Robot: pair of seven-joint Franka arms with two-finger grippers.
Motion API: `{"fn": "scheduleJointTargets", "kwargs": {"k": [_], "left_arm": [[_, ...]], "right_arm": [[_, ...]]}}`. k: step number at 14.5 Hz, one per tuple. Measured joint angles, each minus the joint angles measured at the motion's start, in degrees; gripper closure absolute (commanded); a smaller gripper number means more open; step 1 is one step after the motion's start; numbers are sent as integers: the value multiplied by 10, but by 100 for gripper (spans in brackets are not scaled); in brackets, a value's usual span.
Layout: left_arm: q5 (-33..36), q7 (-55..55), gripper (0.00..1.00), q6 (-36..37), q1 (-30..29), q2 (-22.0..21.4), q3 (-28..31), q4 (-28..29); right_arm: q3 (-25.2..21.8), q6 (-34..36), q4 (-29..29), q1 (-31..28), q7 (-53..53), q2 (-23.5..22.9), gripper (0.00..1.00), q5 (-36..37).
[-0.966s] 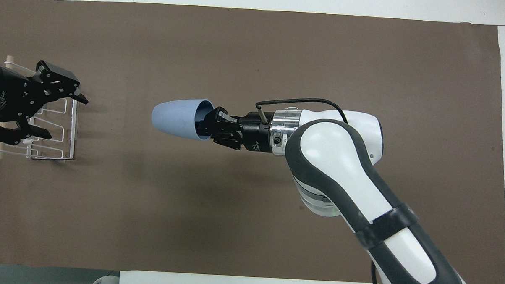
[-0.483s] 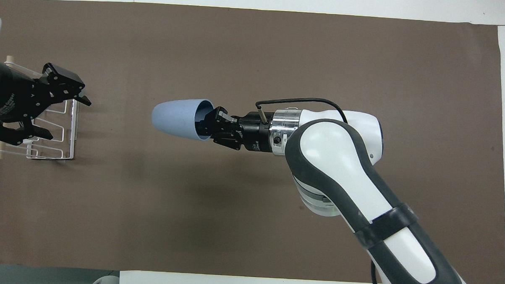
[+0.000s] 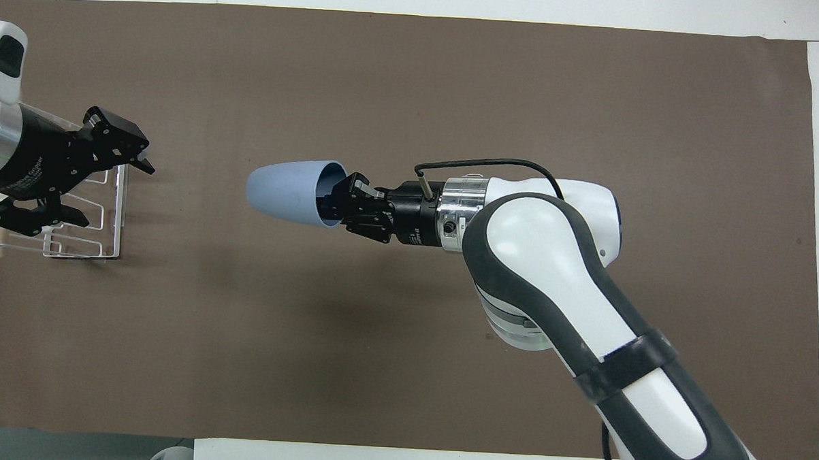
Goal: Hang cup on cup holder
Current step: 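Move the open left gripper over the cup's open end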
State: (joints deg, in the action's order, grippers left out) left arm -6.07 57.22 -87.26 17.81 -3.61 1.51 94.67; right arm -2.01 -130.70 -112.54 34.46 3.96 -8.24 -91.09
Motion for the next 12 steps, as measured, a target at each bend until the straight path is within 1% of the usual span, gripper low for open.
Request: {"fn": "scheduleJointTargets", "kwargs": {"k": [4,6,10,12], "left_arm": [[-45,264,0,-64,25,3,-3,6],[-70,349,0,-86,27,4,-2,16],[-170,382,0,-103,27,1,-2,56],[-194,383,0,-106,32,1,-4,69]], "right_arm": [[0,0,0,0,0,0,100,0],[0,0,0,0,0,0,100,0],[0,0,0,0,0,0,100,0],[0,0,0,0,0,0,100,0]]}}
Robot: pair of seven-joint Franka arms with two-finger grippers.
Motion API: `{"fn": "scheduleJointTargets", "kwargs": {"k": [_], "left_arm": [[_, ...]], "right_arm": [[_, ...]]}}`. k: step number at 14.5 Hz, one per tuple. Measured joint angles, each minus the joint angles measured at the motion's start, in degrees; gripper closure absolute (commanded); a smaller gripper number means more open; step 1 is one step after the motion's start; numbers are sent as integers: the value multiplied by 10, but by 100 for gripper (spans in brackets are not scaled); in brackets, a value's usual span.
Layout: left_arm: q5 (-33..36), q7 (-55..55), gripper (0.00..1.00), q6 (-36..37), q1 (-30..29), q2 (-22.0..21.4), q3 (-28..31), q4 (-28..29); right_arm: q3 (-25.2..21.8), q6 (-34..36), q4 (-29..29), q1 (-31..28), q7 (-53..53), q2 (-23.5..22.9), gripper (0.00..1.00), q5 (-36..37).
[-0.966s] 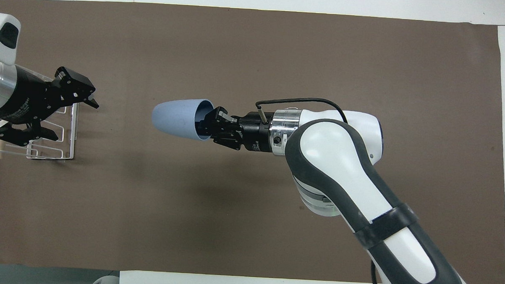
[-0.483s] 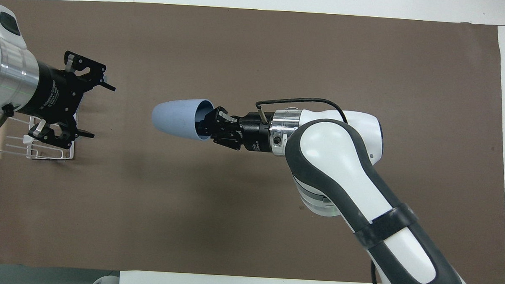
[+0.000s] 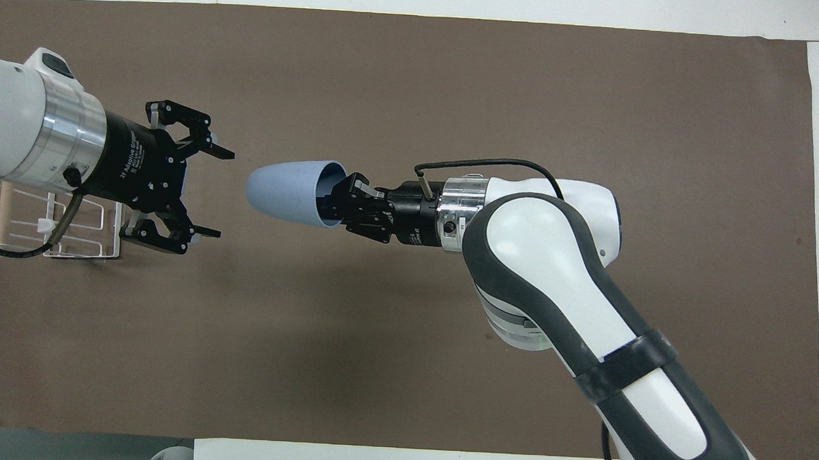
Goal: Hang cup on cup holder
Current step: 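Move the open left gripper over the cup's open end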
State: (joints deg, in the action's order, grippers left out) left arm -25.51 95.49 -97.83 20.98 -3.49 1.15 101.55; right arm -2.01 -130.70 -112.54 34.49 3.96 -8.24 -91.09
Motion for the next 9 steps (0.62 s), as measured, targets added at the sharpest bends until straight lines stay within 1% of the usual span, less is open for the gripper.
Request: {"fn": "scheduleJointTargets", "kwargs": {"k": [7,8,9], "left_arm": [[-6,4,0,-67,40,3,-1,19],[-6,4,6,-76,51,6,-2,22],[-6,5,9,-87,59,11,-1,23]], "right_arm": [[0,-8,0,6,0,0,100,0],[0,-8,0,6,0,0,100,0],[0,-8,-2,6,0,0,100,0]]}}
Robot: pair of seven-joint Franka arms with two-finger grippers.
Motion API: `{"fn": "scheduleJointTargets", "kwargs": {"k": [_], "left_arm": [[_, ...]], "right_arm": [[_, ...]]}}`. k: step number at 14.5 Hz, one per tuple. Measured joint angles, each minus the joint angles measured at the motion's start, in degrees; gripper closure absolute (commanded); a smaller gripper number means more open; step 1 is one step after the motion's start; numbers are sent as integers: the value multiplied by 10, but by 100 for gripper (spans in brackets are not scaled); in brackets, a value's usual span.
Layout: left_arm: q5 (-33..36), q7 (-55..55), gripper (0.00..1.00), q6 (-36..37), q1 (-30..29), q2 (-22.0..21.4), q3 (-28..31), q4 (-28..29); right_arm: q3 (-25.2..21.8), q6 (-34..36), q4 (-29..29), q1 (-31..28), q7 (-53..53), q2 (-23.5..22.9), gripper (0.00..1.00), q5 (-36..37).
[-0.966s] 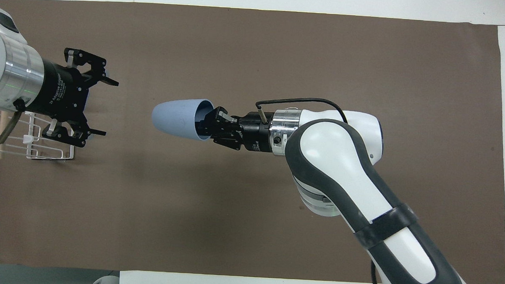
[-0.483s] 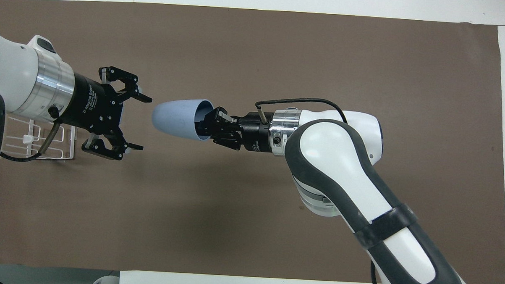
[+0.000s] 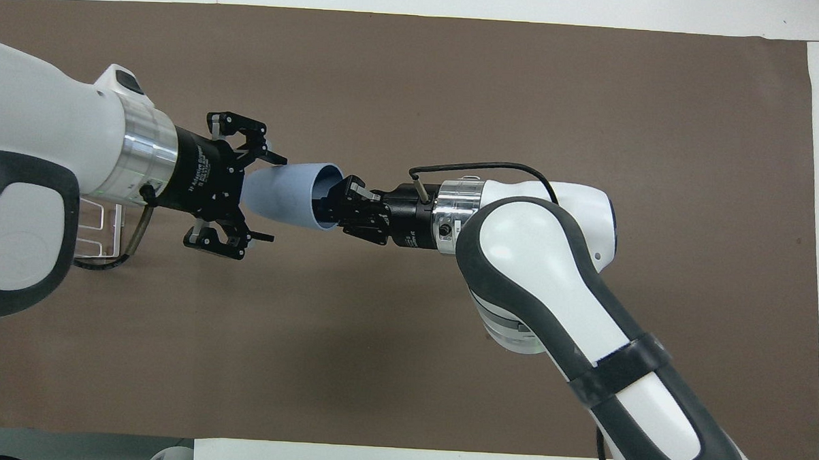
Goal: Hang cup on cup holder
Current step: 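Move the open left gripper over the cup's open end, then close the left gripper on the cup while the right gripper releases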
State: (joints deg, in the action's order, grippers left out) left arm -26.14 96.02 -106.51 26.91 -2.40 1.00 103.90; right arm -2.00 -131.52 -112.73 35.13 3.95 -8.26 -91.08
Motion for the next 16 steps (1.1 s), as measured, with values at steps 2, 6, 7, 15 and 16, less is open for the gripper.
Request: {"fn": "scheduleJointTargets", "kwargs": {"k": [2,6,7,15,16], "left_arm": [[0,1,75,-15,10,6,0,1],[4,-1,100,-36,18,8,1,3],[4,-1,100,-38,20,8,2,3],[131,28,100,-3,28,11,4,-9],[167,30,100,8,27,11,6,-9]], "right_arm": [[0,0,-1,0,0,0,100,0],[-2,-2,-3,0,-1,0,100,-1],[-3,-2,-3,0,-1,0,100,-1],[-4,-23,6,-6,-8,7,1,4],[-5,-24,6,-15,-8,15,1,22]]}}
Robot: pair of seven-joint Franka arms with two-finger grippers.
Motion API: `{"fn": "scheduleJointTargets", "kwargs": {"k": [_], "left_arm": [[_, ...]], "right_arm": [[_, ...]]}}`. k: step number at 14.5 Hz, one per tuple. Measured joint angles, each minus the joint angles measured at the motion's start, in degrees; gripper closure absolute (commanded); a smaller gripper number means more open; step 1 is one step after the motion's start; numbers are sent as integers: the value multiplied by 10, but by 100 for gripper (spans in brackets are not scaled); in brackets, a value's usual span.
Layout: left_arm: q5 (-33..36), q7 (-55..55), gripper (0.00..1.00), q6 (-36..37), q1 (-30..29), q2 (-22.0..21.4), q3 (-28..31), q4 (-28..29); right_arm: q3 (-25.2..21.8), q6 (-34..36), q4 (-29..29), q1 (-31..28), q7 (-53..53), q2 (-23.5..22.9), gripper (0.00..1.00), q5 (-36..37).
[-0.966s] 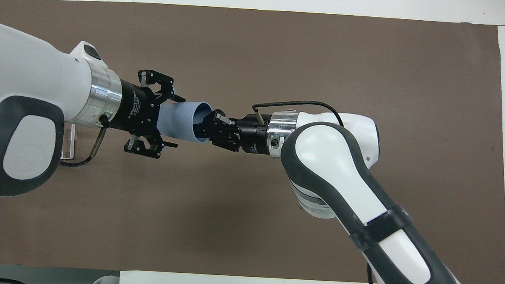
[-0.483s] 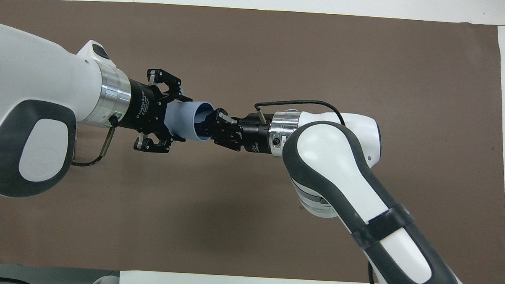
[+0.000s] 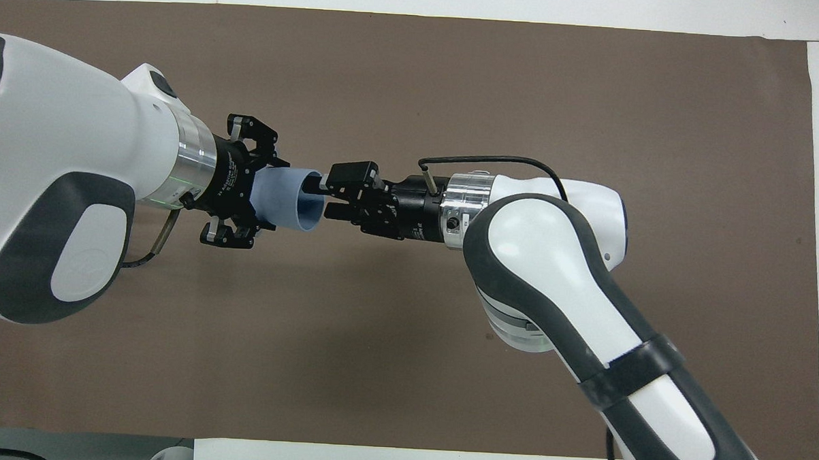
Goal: Hang cup on cup holder
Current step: 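Close the left gripper on the cup while the right gripper releases, then carry the cup to the rack while the right gripper withdraws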
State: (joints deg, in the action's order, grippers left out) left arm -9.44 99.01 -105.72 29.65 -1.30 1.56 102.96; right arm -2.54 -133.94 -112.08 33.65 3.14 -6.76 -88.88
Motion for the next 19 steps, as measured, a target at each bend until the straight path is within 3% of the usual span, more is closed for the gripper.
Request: {"fn": "scheduleJointTargets", "kwargs": {"k": [2,6,11,13,16,19], "left_arm": [[99,3,100,28,-4,0,3,1],[349,4,100,78,-8,19,5,5],[707,15,100,135,-25,110,7,8],[815,30,100,166,-45,145,8,7],[889,97,100,181,-66,202,8,-6],[898,138,100,192,-67,247,7,-29]], "right_arm": [[-3,0,0,-32,-2,21,1,88],[-6,44,1,-129,-6,48,1,398],[-10,132,4,-254,-4,51,1,652],[-11,181,20,-286,-3,60,1,737],[-11,322,96,-304,-4,82,1,870],[-11,470,201,-319,-5,97,1,917]]}}
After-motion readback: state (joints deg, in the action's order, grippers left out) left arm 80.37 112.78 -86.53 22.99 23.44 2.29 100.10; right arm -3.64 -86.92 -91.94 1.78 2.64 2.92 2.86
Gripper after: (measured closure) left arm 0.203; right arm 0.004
